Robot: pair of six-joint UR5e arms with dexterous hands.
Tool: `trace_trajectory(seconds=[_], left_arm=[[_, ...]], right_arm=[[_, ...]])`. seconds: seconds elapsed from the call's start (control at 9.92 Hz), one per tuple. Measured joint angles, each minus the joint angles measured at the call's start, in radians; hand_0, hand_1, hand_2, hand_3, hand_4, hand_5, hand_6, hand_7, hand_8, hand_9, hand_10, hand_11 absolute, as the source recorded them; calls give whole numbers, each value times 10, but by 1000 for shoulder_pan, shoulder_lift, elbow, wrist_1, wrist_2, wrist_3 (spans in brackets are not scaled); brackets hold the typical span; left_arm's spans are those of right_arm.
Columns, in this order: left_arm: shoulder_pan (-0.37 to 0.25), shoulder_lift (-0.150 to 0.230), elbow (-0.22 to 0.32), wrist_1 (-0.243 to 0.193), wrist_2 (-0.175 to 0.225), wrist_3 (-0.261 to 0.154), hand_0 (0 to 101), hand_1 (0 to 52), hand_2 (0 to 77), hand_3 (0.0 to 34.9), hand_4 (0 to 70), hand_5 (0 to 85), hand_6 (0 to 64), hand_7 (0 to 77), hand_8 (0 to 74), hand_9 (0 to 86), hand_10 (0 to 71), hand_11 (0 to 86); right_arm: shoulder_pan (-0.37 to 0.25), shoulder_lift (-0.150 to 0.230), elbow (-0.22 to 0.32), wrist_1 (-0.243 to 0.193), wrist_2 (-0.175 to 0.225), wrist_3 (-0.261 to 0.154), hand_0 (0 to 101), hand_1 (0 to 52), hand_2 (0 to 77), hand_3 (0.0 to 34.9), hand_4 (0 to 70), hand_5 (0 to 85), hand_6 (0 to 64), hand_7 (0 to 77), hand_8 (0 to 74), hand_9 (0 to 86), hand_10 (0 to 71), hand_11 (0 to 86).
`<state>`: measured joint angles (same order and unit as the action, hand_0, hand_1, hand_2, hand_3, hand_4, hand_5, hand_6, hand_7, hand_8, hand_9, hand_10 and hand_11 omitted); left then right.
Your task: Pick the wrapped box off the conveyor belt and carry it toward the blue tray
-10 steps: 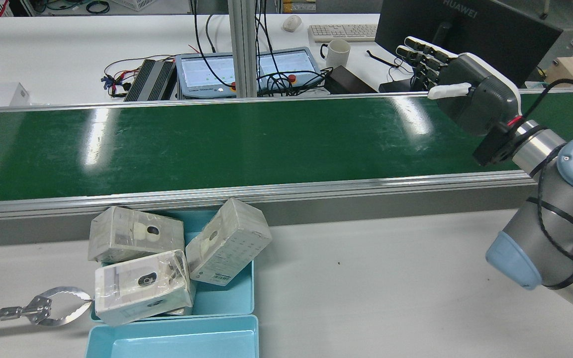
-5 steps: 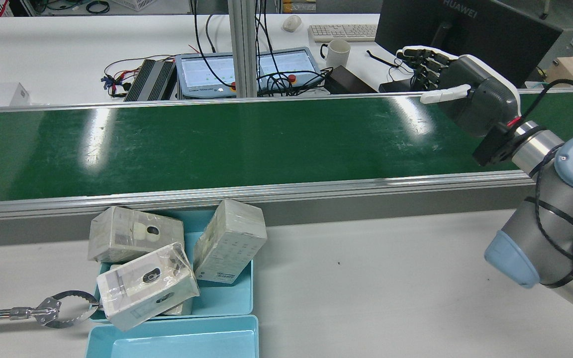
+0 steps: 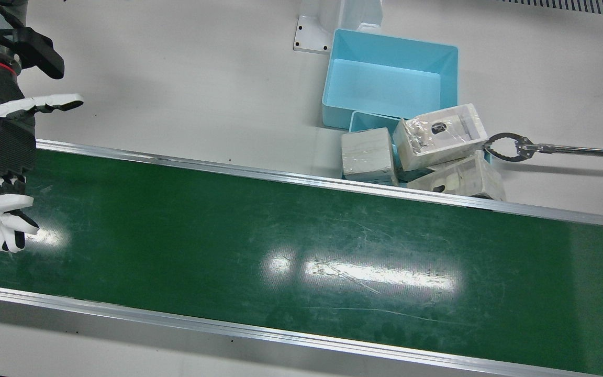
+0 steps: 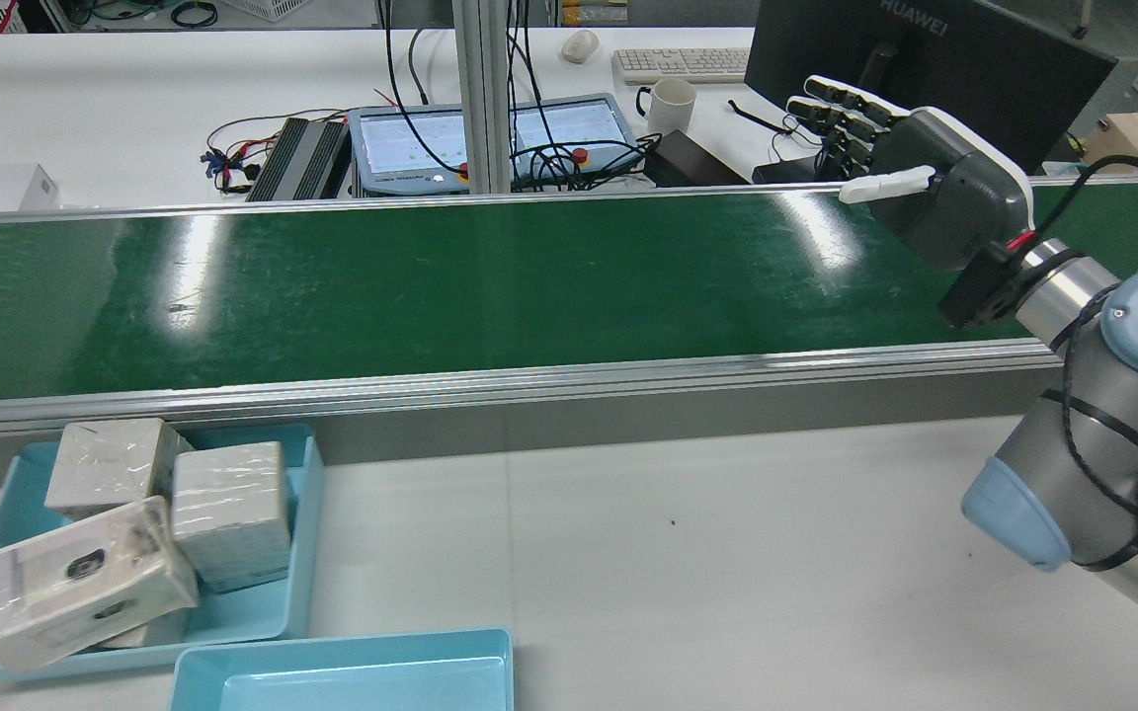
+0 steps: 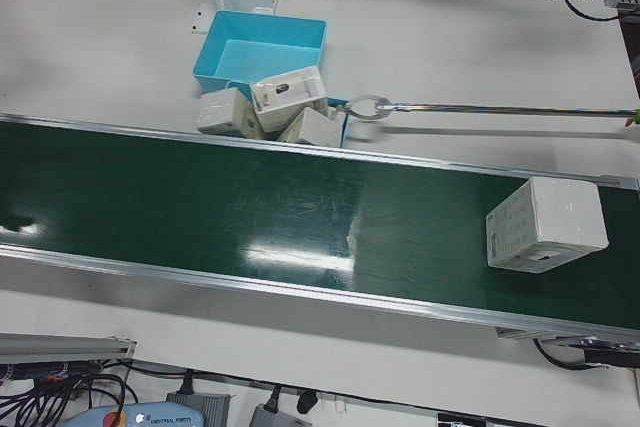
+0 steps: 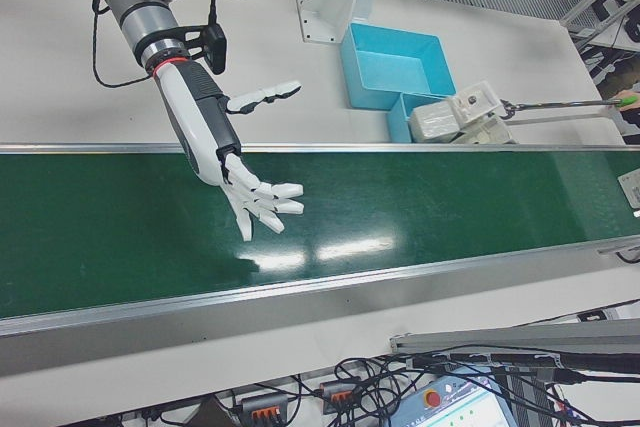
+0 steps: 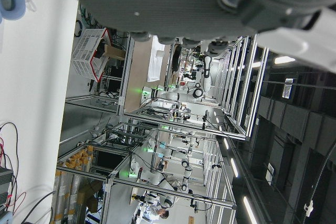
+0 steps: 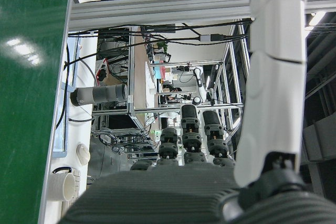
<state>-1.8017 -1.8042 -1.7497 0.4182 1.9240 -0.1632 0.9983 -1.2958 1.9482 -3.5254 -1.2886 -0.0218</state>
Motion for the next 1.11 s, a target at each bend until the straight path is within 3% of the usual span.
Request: trace_trajectory(seconds=[0.1,0.2,0.3,0.5,0.6,1.11], left_arm=[[0,0,0,0,0,0,0,0,5,0,0,11,0,5,5,5,5,5],[0,0,0,0,0,0,0,0,11,0,0,11,0,5,5,5,5,5],[0,0,0,0,0,0,0,0,11,0,0,11,0,5,5,5,5,5],[0,0,0,0,0,0,0,0,5,0,0,11,0,5,5,5,5,5],[0,0,0,0,0,0,0,0,5,0,0,11,5,5,5,5,5,5],[0,0,0,0,0,0,0,0,5,0,0,11,0,5,5,5,5,5]], right_arm=[[0,0,0,0,0,0,480,131,60,0,87,98,82,164,104,104,0,11],[-1,0,0,0,0,0,479,131,60,0,87,27,76,175,104,104,0,11],[-1,0,1,0,-1,0,478,131,44,0,104,76,76,169,104,98,0,11],[-1,-3,2,0,-2,0,479,131,44,0,104,76,82,164,104,87,0,11],[-1,-4,3,0,-2,0,475,87,16,0,98,60,65,164,104,82,0,11],[-1,-6,5,0,-3,-1,467,87,16,0,98,65,71,158,104,82,0,11]])
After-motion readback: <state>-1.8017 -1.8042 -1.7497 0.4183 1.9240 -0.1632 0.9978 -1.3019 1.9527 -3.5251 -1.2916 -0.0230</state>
